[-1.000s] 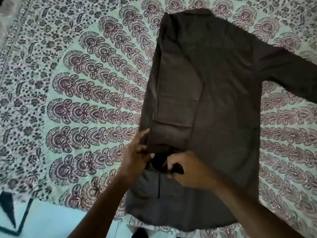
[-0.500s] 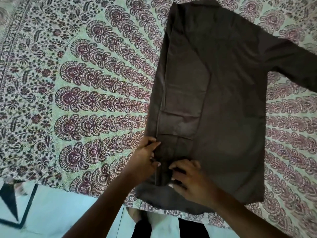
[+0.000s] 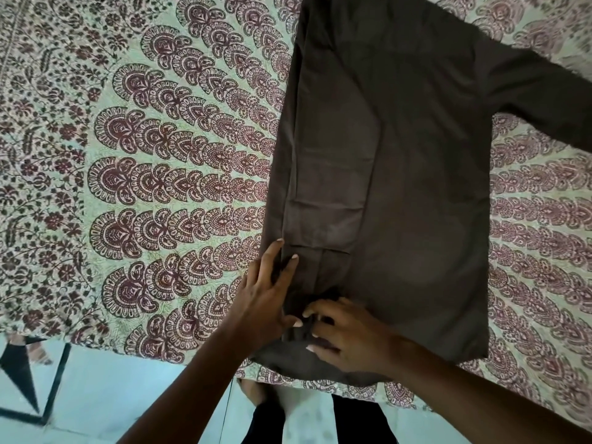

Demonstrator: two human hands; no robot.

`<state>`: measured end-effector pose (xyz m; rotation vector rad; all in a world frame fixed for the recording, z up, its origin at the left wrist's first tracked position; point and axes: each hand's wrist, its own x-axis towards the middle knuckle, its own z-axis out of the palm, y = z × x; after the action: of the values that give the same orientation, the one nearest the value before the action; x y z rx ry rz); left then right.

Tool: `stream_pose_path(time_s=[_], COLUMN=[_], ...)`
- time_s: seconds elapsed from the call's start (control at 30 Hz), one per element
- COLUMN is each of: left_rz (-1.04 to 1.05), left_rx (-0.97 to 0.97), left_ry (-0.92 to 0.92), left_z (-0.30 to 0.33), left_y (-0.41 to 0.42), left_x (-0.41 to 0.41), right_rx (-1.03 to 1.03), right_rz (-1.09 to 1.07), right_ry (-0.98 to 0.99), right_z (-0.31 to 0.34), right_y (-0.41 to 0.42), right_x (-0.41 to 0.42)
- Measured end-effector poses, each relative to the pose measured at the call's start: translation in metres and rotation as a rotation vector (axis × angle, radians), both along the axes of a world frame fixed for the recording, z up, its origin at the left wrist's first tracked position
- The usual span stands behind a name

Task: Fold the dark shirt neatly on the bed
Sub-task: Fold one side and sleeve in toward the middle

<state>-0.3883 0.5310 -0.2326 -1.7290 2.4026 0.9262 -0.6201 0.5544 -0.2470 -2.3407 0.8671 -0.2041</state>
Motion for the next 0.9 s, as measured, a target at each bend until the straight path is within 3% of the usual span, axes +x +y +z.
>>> stream_pose_path(time_s=[0.2, 0.33, 0.4, 0.6, 0.73, 0.9], left_rz=[-0.094, -0.121, -0.136, -0.13, -0.11, -0.1], left_rx=[-0.054, -0.037, -0.021, 0.003, 0.024, 0.127], left_ry=[-0.163, -0.26, -0.302, -0.396, -0.376, -0.341], left_z=[-0.005, -0.006, -0.008, -0.013, -0.022, -0.032], left_y=[0.007, 0.01, 0.009, 0.011, 0.011, 0.005], left_x=[0.002, 0.003, 0.002, -0.01, -0.008, -0.004], right_rx=[-0.064, -0.137, -0.169, -0.141, -0.318, -0.4], right_rz=[0.065, -0.163, -0.2, 0.042, 0.204, 0.043], right_ry=[-0.03, -0.109, -0.045, 0.167, 0.368, 0.415], right_z=[0.01, 0.013, 0.007, -0.009, -0.025, -0.03], right_y=[-0.004, -0.03, -0.053, -0.13, -0.169, -0.221], right_x=[0.003, 0.004, 0.003, 0.017, 0.014, 0.004])
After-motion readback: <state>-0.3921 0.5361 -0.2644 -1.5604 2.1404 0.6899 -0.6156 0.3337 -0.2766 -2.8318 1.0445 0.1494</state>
